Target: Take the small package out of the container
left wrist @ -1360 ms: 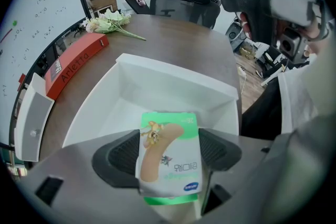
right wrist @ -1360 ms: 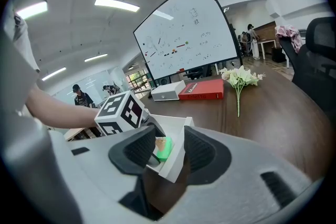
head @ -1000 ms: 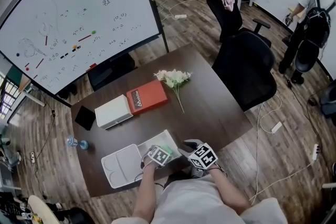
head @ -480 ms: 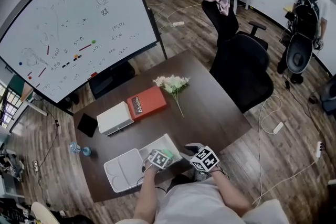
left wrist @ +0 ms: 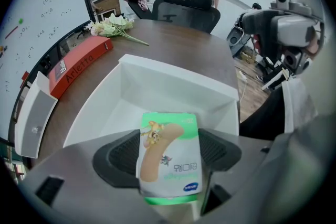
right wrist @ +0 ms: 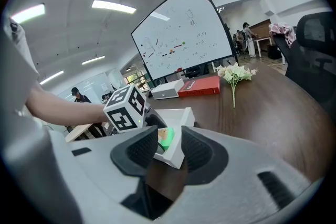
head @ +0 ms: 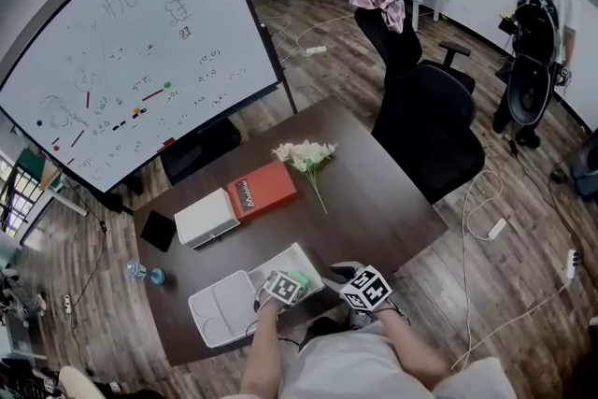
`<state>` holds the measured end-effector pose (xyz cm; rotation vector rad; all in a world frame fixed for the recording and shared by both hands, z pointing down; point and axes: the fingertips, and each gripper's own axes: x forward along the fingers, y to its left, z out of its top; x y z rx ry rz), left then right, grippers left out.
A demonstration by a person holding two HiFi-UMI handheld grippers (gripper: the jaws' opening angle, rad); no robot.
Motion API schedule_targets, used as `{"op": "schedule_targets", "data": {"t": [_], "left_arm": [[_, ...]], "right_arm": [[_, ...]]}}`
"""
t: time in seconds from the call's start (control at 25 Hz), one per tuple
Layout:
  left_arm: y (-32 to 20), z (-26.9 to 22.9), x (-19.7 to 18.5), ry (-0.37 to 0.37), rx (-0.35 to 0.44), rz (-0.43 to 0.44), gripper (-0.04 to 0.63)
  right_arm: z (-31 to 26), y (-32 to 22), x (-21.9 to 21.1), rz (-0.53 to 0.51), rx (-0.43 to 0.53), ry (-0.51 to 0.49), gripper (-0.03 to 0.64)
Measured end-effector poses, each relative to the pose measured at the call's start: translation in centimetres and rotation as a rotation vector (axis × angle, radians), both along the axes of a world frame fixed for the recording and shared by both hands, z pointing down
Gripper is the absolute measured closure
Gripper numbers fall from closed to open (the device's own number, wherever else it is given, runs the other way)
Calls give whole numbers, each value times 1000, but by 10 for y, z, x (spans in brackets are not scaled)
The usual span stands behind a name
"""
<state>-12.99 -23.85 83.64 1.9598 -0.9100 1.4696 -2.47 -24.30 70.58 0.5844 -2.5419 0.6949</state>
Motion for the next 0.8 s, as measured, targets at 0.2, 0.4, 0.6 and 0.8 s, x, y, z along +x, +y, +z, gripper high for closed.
{"op": "schedule_targets", "data": {"t": [0.2,0.4,0.6,0.8], "left_arm": [[3,-1,0,3,-2,-21,264],[1,-7,3,8,28,-12,264],[1,-11,1,13,66,-40,264],[-4,-20,1,28,98,-52,264]], "right_arm": [[1,6,-2,4,-15,-11,476],[5,13,-4,1,-32,-14,476],[9,16,-7,-19,-32,-8,476],[5,14,-12,-28,-25,-7,476]]}}
